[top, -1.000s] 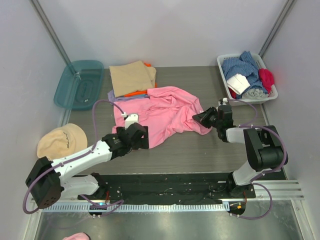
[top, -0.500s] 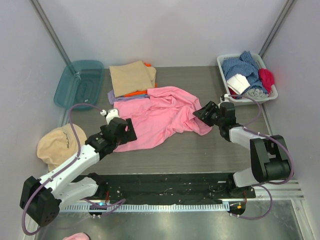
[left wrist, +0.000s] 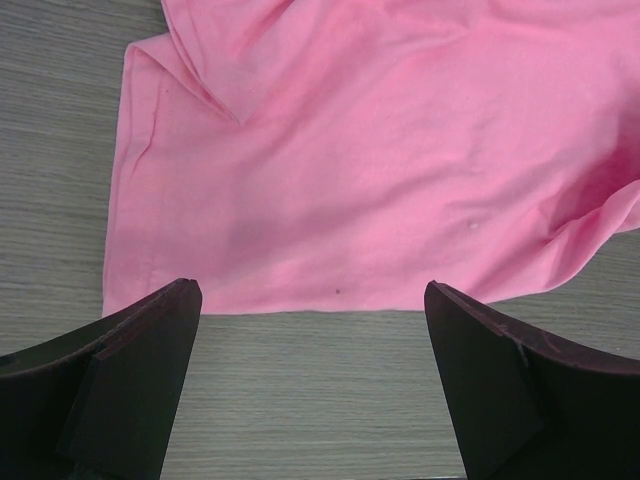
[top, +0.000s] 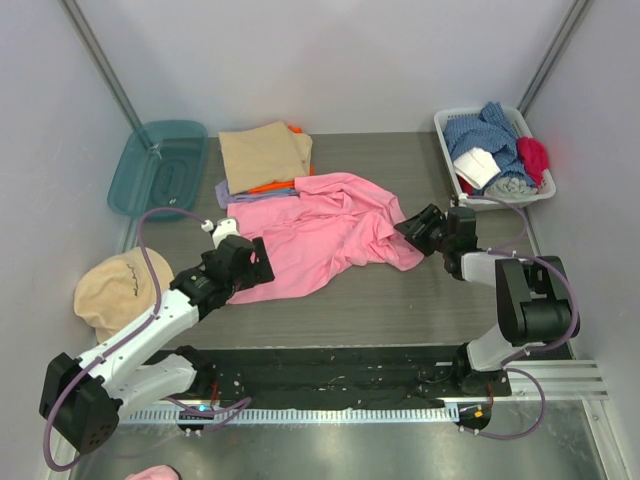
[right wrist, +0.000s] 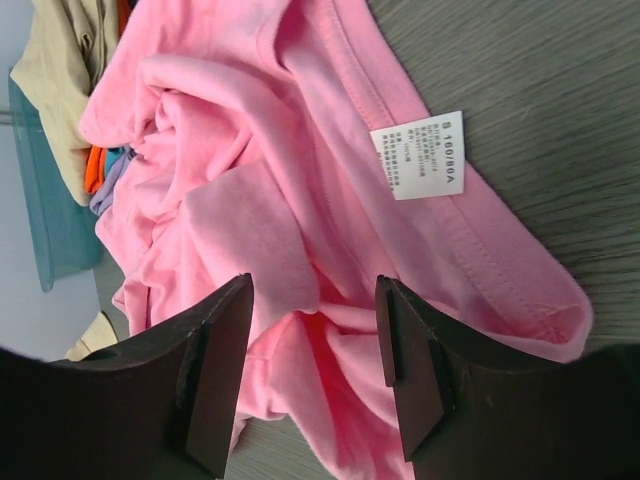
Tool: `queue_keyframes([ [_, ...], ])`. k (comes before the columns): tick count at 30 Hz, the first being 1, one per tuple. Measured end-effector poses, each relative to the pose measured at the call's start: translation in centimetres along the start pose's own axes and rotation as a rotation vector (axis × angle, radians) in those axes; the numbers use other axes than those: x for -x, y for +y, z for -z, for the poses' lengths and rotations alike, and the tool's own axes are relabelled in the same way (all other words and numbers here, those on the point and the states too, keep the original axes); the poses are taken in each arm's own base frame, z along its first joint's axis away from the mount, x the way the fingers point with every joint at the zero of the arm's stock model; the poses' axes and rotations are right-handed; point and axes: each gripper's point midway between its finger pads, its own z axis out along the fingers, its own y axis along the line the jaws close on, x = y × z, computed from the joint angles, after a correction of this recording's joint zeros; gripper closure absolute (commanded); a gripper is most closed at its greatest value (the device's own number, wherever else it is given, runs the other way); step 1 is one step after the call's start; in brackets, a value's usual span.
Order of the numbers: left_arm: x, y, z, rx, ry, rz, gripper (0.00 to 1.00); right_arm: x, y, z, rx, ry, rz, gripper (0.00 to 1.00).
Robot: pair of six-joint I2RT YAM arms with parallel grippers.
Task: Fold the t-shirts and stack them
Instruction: Flatten the tshirt out
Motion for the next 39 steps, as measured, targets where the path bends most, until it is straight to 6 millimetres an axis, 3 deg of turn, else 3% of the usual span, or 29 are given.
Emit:
queue_keyframes([
  [5, 0.0, 0.0, 0.0, -0.001, 0.000, 0.000, 0.00, -0.6, -0.8, -0.7, 0.002, 0.023, -0.031, 0.40],
  [19, -0.2, -0.1, 0.0, -0.007, 0.007, 0.000, 0.00, -0.7, 0.6, -1.7, 0.105, 0.039, -0.085, 0.40],
  [25, -0.2, 0.1, 0.3, -0.013, -0.002, 0.004, 0.00, -1.5, 0.3, -2.3, 0.127, 0.066, -0.133, 0.40],
  [28, -0.1, 0.1, 0.4, -0.017, -0.005, 0.006, 0.00, -1.7, 0.4, -2.2, 0.134, 0.069, -0.142, 0.45],
  [32, -0.3, 0.2, 0.4, -0.015, -0.003, 0.006, 0.00, -1.7, 0.7, -2.2, 0.149, 0.071, -0.144, 0.65],
  [39, -0.5, 0.4, 0.3, -0.011, 0.001, 0.004, 0.00, -1.7, 1.1, -2.1, 0.167, 0.074, -0.143, 0.87],
])
